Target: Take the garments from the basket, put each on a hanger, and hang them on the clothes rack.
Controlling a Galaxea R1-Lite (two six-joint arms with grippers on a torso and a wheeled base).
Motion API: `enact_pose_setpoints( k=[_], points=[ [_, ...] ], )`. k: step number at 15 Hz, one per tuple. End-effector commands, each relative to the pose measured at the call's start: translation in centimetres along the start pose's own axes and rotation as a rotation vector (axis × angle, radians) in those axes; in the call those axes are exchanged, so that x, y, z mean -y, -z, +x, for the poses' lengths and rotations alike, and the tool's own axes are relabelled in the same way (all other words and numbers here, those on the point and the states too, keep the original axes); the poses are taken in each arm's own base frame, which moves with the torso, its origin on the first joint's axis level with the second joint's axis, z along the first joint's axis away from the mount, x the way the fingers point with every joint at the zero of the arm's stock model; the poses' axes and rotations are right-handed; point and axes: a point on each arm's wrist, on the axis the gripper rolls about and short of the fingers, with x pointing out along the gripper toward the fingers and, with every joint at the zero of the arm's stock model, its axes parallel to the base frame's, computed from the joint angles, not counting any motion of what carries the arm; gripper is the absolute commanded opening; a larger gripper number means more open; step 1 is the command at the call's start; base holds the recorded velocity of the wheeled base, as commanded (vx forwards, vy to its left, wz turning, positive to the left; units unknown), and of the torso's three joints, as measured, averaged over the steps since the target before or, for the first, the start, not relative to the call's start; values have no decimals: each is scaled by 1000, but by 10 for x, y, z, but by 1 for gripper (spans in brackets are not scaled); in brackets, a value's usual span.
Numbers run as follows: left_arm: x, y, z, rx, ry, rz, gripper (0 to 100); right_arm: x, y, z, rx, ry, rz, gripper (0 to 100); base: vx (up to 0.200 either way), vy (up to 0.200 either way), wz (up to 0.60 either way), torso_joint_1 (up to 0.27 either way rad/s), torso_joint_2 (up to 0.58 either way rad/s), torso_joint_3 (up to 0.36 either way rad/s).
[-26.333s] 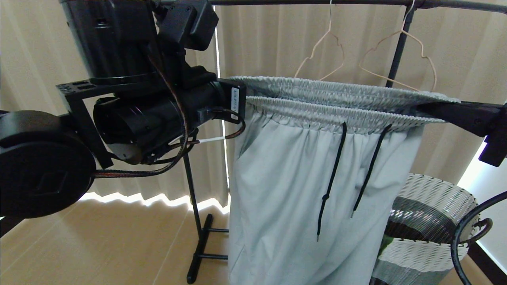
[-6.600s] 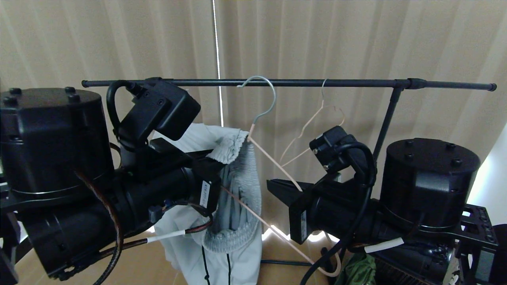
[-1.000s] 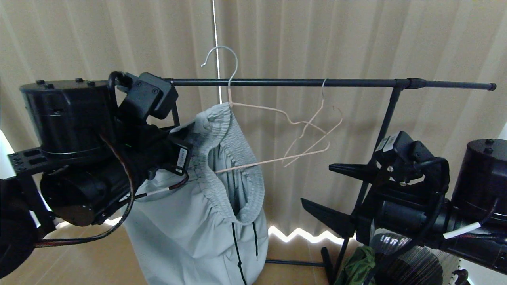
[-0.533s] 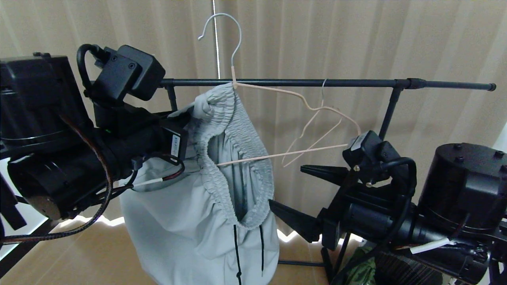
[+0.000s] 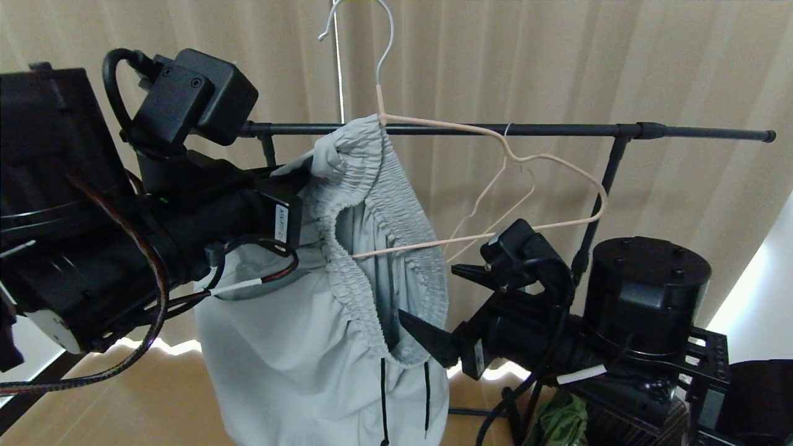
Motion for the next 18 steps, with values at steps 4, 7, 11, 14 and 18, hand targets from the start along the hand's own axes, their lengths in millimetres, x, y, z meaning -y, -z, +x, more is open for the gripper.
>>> enact_pose_setpoints(
  k=[4,7,11,14,18],
  points=[
    [-2,1,-2,-2,-9,2,0,1,4,2,-13,13,-2,0,0,0,0,0,0,0],
    [-2,1,-1,-5,-8,6,0,9,2,-1,3,38,1,0,0,0,0,0,0,0],
    [-12,8,1,-29,-49,29,0,35,2,-3,7,125,18,0,0,0,0,0,0,0],
    [-27,26,-4,-90,-107,102,0,54,-1,-6,57,246,17,0,0,0,0,0,0,0],
    [-31,32,-6,-102,-122,116,0,82,-3,-10,89,357,-10,0,0,0,0,0,0,0]
  ],
)
